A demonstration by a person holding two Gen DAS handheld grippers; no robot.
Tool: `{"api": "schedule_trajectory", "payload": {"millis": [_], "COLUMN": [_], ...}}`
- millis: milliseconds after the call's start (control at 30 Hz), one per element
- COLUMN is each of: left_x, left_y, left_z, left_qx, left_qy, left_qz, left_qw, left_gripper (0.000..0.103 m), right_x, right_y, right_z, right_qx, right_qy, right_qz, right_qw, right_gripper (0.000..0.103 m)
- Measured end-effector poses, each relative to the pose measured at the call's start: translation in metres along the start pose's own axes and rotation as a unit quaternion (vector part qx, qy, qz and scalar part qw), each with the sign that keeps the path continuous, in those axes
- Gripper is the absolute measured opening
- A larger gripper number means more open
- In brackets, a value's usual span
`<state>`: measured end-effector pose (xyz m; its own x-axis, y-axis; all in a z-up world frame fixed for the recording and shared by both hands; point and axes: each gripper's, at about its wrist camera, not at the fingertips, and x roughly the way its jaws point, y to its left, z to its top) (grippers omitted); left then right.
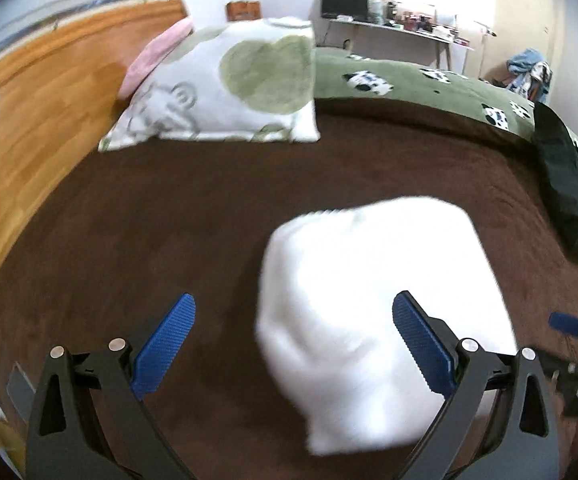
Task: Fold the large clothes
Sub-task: 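Move both open grippers to the sides of the folded bundle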
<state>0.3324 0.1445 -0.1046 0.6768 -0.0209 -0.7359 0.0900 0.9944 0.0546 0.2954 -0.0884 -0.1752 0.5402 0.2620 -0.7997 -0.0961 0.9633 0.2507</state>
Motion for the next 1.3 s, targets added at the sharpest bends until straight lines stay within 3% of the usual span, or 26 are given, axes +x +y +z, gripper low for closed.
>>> {"api": "schedule_trajectory", "payload": {"millis": [133,233,400,500,700,900,1100,1300], "left_x": [0.018,0.032,0.032,0.032,0.037,0.061,0.063,0.043], "left_y": [-0.029,-0.030,0.004,0.024,0.032,0.053,0.049,0.054], "left_z": [-0.005,-0.024,-0.068,-0.094,-0.111,-0.127,-0.127,-0.099], "left_qx": [0.025,0.033,-0.024,-0.050,-0.065,-0.131,-0.125,-0.079], "left_qy": [-0.009,-0.004,-0.010,-0.006,-0.012,0.005,0.000,0.007], "left_qz": [0.045,0.084,0.089,0.078,0.055,-0.017,-0.019,-0.036], "left_qw": [0.9986,0.9960,0.9957,0.9957,0.9963,0.9913,0.9920,0.9962], "left_gripper": [0.097,0.097,0.097,0.097,0.097,0.098,0.098,0.097], "right_x": [0.006,0.008,0.024,0.041,0.084,0.094,0.092,0.059], "right_y": [0.003,0.005,0.015,0.027,0.030,0.026,0.025,0.014], "right_z": [0.001,0.001,0.011,0.016,0.017,0.016,0.016,0.013], "right_qx": [-0.019,-0.036,-0.056,-0.074,-0.087,-0.089,-0.087,-0.090], "right_qy": [0.000,0.000,-0.005,-0.010,0.006,0.009,0.003,-0.029], "right_qz": [-0.010,-0.017,-0.028,-0.045,-0.074,-0.076,-0.069,-0.021], "right_qw": [1.000,0.999,0.998,0.996,0.993,0.993,0.994,0.995], "right_gripper": [0.091,0.092,0.092,0.092,0.093,0.096,0.097,0.097]}}
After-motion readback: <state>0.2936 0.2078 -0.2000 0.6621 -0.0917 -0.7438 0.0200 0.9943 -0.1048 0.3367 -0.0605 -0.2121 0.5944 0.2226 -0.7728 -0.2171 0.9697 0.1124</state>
